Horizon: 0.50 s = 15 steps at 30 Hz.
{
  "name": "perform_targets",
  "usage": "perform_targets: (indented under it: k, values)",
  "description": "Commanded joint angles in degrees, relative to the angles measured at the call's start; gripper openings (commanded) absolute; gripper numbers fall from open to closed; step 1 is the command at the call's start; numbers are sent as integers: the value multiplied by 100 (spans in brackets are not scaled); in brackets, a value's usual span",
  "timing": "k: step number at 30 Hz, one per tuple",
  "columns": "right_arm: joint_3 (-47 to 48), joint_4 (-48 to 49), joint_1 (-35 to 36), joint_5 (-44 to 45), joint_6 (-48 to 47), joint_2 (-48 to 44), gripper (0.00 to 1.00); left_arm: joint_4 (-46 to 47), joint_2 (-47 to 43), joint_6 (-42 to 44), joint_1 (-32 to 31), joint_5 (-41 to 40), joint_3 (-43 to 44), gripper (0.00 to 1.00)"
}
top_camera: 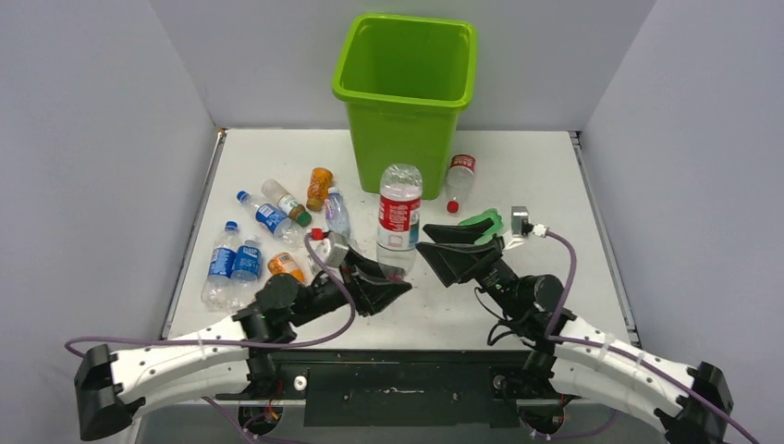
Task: Put the plastic bottles in the bin
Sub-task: Place the plastic bottle in the trash bin.
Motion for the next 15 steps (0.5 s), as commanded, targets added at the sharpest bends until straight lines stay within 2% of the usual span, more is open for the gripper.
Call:
perform_targets:
  k: [1,5,9,12,15]
  values:
    - [1150,-3046,34,248,-1319,-1226,90,-2874,-1198,1794,13,-1147,1325,0]
    - [2335,-5392,27,300,-2393,-1697,90,-5155,-1401,3604,7,-1631,2532,0]
    - [3429,-6774,25,266,-2926,-1563,90,-6873,-871,5078,-1,-2016,3524,0]
    - [3967,-7438,32,425,-3029,-1210,90,-7147,-640,6320,-163,-2282,3487,0]
    - [4332,-8049,30,741,-3067,-845,90,-6832,-403,7442,-751,-3597,3174,0]
